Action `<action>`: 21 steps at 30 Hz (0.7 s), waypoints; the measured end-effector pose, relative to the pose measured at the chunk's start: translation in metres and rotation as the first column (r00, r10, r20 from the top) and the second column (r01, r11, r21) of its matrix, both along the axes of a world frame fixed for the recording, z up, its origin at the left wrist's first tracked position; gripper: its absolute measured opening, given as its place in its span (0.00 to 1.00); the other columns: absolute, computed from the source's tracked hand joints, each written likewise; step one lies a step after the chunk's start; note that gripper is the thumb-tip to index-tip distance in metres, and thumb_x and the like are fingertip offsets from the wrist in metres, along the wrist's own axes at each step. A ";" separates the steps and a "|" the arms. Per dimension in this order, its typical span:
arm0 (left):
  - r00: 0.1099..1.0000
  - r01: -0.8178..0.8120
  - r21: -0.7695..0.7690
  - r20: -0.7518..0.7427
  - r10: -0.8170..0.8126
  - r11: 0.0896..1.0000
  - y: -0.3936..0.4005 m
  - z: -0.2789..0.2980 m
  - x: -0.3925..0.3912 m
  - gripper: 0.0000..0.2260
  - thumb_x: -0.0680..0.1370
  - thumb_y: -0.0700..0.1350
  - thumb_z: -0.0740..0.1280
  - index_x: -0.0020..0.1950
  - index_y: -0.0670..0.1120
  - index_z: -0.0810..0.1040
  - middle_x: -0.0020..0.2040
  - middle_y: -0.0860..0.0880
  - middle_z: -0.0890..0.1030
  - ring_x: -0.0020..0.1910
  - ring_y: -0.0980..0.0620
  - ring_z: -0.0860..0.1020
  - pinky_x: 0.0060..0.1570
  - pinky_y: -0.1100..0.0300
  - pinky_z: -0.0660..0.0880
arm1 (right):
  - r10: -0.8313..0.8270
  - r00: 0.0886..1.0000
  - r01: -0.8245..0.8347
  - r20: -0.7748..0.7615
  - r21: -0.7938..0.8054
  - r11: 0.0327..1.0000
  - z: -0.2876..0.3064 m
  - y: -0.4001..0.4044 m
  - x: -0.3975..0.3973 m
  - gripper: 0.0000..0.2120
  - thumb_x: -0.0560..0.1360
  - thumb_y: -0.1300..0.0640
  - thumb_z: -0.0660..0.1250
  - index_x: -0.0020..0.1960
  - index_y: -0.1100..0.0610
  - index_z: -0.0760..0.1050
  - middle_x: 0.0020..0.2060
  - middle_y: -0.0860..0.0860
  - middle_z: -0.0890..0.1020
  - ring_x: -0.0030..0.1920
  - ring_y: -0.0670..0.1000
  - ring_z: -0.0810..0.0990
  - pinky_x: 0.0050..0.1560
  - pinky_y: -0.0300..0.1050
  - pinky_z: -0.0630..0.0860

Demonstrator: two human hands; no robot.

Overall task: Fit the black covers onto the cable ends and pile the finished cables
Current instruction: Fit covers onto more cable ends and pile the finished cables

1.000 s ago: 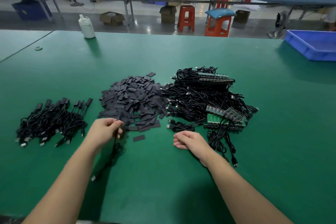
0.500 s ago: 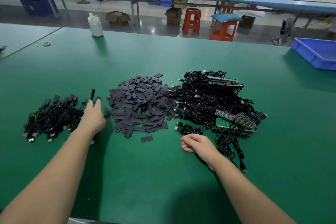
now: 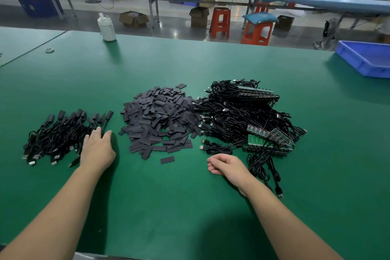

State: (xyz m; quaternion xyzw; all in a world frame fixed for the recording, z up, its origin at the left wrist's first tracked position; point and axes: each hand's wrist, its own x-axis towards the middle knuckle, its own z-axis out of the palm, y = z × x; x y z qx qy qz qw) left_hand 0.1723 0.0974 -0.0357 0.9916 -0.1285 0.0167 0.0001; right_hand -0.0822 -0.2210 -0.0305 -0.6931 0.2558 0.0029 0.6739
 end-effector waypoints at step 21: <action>0.991 0.132 0.066 -0.023 -0.131 0.989 -0.001 0.013 0.014 0.27 0.75 0.30 0.60 0.74 0.42 0.68 0.74 0.42 0.67 0.74 0.43 0.63 0.71 0.48 0.66 | 0.003 1.000 -0.003 -0.011 -0.013 1.000 0.008 0.004 -0.004 0.07 0.81 0.58 0.67 0.54 0.58 0.83 0.48 0.55 0.86 0.47 0.46 0.85 0.54 0.38 0.81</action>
